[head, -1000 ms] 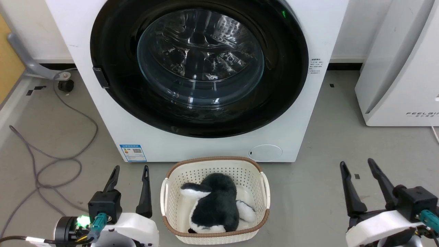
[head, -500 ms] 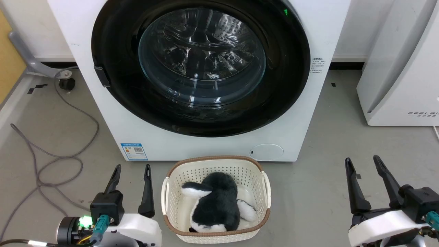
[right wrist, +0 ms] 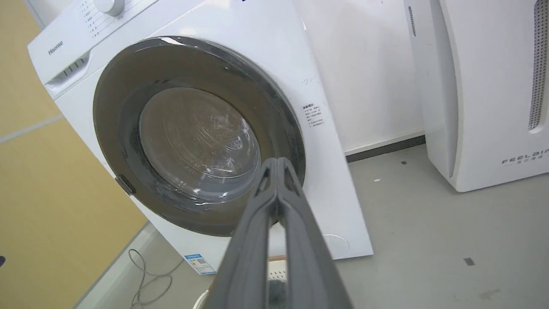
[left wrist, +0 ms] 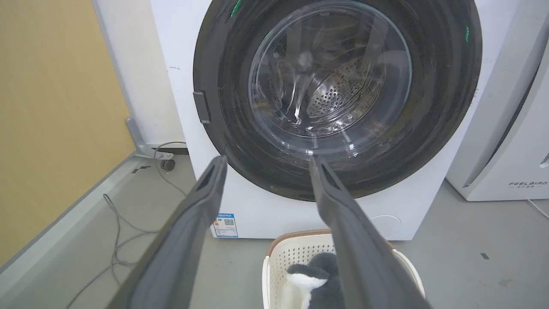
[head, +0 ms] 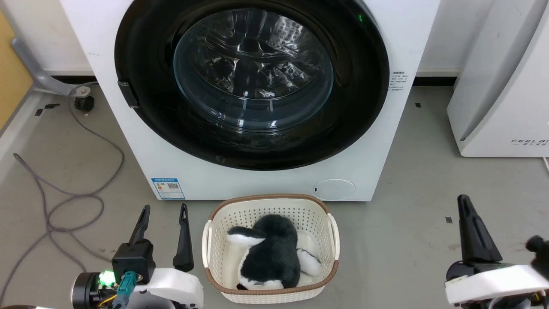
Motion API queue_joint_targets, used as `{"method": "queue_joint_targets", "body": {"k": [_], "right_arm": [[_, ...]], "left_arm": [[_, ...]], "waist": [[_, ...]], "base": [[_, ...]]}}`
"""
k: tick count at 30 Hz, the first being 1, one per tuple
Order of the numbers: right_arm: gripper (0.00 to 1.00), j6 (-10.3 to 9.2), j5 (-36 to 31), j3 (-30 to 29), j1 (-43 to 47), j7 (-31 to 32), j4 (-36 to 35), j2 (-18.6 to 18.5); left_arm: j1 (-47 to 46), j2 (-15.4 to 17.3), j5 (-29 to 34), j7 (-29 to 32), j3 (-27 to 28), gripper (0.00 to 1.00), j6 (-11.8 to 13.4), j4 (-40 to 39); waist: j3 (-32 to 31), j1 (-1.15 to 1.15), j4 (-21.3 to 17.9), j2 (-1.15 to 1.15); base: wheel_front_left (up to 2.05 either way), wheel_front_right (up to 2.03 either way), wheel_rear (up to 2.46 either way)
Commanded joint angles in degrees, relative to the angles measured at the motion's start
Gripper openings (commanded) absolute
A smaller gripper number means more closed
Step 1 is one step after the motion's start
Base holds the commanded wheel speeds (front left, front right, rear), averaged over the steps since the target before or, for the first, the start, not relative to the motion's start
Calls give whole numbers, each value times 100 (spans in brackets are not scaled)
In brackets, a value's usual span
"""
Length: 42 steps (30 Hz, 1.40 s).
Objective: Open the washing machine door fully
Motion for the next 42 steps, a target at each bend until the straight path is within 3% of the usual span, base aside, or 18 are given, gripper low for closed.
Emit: {"method": "queue_joint_targets", "body": {"k": [1,13,20,33,42], "right_arm": [[0,3,586,-29,-116,-67,43,1],[0,3,3056,48,-269,-176,266,2],[0,3,4455,-280,-544,250,560,2],[0,3,5161,-708,-1475,618,1222,-203],[0,4,5576,-925,-2422,741,1826,-554]], "left_arm": [[-56,4,-49,-73,-32,100,49,25],[-87,4,-94,-204,-88,100,148,19],[-178,4,-129,-300,-150,100,212,18],[-403,5,-164,-443,-228,100,302,5],[-641,5,-147,-551,-292,100,336,-41]], "waist": [[6,0,5,0],[77,0,42,0],[230,0,113,0],[602,0,267,0],[980,0,401,0]], "base": [[0,0,0],[0,0,0],[0,0,0],[0,0,0],[0,0,0]]}}
